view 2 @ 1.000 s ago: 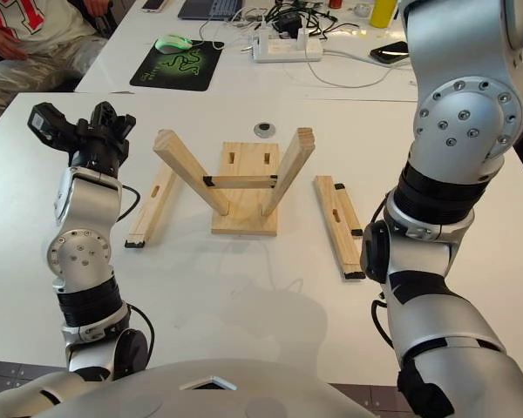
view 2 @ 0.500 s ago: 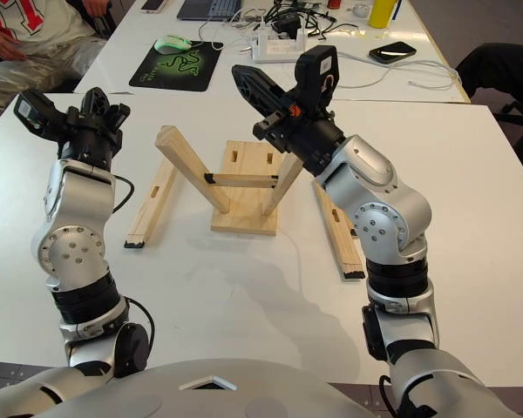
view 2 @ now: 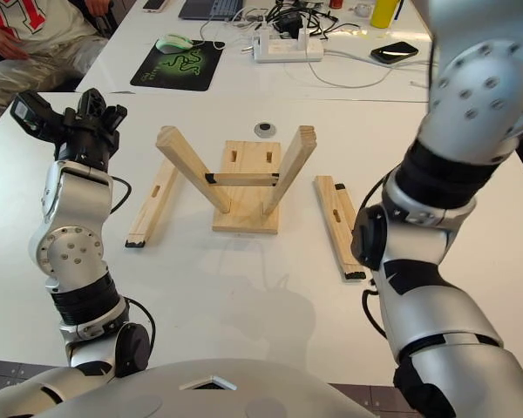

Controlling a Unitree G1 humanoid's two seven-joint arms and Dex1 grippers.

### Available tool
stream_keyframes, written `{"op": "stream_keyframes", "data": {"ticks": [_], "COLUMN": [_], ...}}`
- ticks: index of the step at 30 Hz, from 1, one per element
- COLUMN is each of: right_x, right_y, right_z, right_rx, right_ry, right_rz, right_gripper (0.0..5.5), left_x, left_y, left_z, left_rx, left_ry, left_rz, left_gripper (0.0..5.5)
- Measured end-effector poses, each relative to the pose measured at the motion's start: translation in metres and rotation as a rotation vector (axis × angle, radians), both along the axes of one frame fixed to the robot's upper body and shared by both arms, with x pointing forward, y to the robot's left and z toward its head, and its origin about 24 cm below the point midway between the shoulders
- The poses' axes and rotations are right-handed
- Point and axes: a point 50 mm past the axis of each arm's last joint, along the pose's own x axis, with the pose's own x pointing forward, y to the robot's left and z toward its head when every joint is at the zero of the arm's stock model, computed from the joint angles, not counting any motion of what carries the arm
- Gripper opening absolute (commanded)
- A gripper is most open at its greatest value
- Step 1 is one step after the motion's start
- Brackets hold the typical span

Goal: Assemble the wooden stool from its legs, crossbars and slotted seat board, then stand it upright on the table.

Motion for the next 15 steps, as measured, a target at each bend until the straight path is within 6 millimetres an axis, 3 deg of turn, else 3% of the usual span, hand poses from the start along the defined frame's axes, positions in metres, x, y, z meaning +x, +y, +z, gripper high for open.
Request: {"op": "stream_keyframes", "data": {"ticks": [2,4,7,9,11,15], "right_x": [0.007,0.021,0.022,0.012,0.005,0.006], "right_y": [0.000,0.003,0.014,0.020,0.021,0.028], "right_z": [-0.019,-0.059,-0.149,-0.188,-0.191,-0.187], "right_rx": [-0.049,-0.127,-0.322,-0.471,-0.565,-0.503], "right_ry": [0.060,0.213,0.490,0.575,0.546,0.515], "right_rz": [-0.012,-0.011,0.028,0.025,0.009,0.011], "right_gripper": [0.02,0.02,0.02,0.02,0.02,0.02], "left_x": [0.000,0.000,-0.001,-0.002,-0.002,-0.001], "left_y": [-0.001,-0.002,-0.001,0.000,-0.001,-0.001], "left_z": [0.000,0.000,0.001,0.002,0.002,0.005], "left_rx": [0.001,0.002,0.001,0.001,0.002,0.004], "left_ry": [0.001,0.003,-0.002,-0.006,-0.006,-0.013], "left_rz": [-0.003,-0.009,-0.006,-0.003,-0.005,-0.008], "left_gripper": [0.00,0.00,0.00,0.00,0.00,0.00]}}
